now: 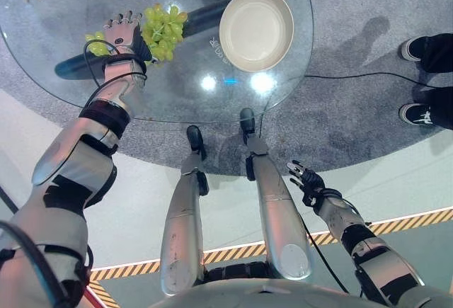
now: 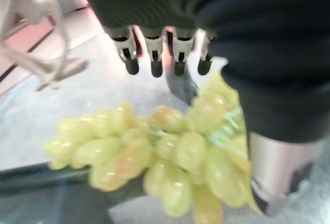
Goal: Pick up fruits into the plate
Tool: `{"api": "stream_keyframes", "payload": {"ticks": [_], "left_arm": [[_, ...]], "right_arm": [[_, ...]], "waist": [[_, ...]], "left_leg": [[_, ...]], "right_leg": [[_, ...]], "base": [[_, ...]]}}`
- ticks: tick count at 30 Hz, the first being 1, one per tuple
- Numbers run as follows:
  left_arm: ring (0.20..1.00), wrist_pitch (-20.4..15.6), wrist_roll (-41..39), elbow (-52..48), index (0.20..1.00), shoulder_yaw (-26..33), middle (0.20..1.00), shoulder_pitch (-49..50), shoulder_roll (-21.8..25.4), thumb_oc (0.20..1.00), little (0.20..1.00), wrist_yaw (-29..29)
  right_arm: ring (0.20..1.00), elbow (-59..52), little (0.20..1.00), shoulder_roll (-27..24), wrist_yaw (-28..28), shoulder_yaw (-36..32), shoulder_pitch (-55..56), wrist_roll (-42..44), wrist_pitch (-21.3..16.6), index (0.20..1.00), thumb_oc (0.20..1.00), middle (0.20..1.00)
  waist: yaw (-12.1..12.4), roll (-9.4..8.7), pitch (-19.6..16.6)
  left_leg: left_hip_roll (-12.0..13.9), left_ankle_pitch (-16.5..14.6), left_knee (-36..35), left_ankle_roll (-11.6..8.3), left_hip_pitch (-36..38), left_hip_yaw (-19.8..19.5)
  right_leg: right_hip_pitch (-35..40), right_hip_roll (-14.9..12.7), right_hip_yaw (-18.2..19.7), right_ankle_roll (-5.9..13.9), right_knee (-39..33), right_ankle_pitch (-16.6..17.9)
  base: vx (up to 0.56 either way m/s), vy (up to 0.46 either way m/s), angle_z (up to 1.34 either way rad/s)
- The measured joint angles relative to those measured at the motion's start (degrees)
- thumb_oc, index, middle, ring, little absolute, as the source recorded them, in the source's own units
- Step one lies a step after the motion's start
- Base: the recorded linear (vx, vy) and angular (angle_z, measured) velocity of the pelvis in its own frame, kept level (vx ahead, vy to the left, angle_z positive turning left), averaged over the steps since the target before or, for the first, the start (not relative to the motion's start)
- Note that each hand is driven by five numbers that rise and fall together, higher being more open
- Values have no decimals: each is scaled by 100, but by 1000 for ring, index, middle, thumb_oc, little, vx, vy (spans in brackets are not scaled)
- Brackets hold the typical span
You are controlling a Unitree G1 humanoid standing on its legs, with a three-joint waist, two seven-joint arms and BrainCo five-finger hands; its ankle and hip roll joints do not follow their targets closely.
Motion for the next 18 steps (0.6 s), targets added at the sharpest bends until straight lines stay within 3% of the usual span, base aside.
{"api": "stream_keyframes", "payload": {"ticks": [8, 17, 18], "left_arm": [[1000, 379, 332, 601, 1000, -277, 1000, -338, -139, 1000, 1000, -383], [1000, 383, 568, 985, 1000, -497, 1000, -406, -193, 1000, 1000, -606], [576, 384, 569, 990, 576, -497, 576, -406, -192, 576, 576, -606]], "right_arm": [[1000, -350, 1000, 1, 114, 29, -39, 389, -98, 1000, 1000, 1000], [1000, -440, 1000, 0, 114, 66, -62, 580, -162, 1000, 1000, 1000], [1000, -440, 1000, 1, 115, 72, -67, 580, -163, 1000, 1000, 1000]], "waist": [[-136, -99, -32], [-198, -120, -37], [-196, -131, -43]], "left_leg": [[6, -160, 380, 37, -421, 81], [0, -220, 461, 57, -562, 95], [1, -220, 461, 56, -572, 96]], "right_leg": [[-357, 13, 111, 3, 148, -3], [-454, 7, 133, 11, 145, 4], [-466, 9, 136, 11, 145, 4]], "base": [[-8, -3, -4], [-4, 1, -2], [0, 0, 0]]}}
